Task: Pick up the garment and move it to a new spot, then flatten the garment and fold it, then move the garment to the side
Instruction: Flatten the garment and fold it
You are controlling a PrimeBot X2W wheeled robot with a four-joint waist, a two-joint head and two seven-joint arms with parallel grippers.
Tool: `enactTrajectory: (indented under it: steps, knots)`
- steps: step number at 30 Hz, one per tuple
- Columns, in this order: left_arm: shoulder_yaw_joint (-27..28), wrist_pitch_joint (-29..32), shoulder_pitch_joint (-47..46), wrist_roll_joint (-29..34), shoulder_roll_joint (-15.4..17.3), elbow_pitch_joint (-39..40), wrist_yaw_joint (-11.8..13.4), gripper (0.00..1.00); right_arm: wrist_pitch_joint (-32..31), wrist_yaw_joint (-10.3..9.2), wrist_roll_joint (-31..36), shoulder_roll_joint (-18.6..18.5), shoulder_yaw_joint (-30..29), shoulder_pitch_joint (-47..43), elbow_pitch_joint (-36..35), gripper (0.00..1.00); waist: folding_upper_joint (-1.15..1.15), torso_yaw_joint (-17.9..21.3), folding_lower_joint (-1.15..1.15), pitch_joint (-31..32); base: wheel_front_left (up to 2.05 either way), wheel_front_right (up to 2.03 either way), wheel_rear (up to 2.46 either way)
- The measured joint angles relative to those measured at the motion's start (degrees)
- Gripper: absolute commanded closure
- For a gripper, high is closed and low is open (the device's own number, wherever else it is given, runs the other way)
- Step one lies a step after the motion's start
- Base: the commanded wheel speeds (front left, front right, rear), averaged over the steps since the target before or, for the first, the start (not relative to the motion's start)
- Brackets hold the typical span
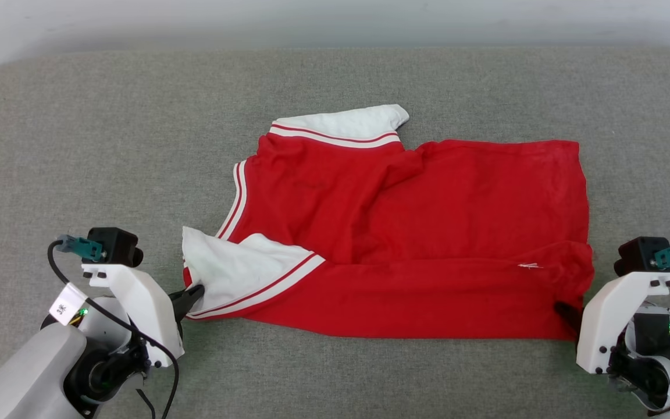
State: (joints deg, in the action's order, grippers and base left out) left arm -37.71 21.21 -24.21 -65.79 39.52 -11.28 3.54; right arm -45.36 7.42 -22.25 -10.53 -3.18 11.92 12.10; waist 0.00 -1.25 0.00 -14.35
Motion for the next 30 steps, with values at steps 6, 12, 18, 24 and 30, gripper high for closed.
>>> enactTrajectory:
  steps: [6,12,18,24,30]
  knots:
    - [0.2,-1.3,0.6,0.1,0.0,-0.2,0.3,1.0,1.3,0.08,-0.3,-0.5,0.2,0.4,-0.8,1.0,0.0,0.1,0.0,1.7,0.0,0.0,0.0]
    - [0.5,-3.4,4.1,0.1,0.3,0.4,1.6,1.0,2.1,0.08,-0.7,-1.1,1.5,-1.1,-3.2,1.0,0.0,0.4,0.0,5.7,0.0,0.0,0.0]
    - [0.6,-4.5,12.4,-1.5,2.3,3.6,5.2,1.0,1.1,0.08,-2.4,-1.8,2.5,-8.4,-7.3,1.0,0.0,0.3,0.0,12.1,0.0,0.0,0.0]
    - [1.0,-4.9,19.3,-4.1,3.9,5.7,7.3,1.0,0.0,0.09,-3.5,-1.6,2.1,-15.2,-10.8,1.0,0.0,-0.5,-0.01,14.7,0.0,0.0,0.0]
    - [0.7,-6.4,22.7,-5.2,2.8,5.9,7.8,0.94,1.5,0.09,-2.8,0.0,1.0,-19.6,-10.9,0.64,0.0,-0.7,-0.01,14.4,0.0,0.0,0.0]
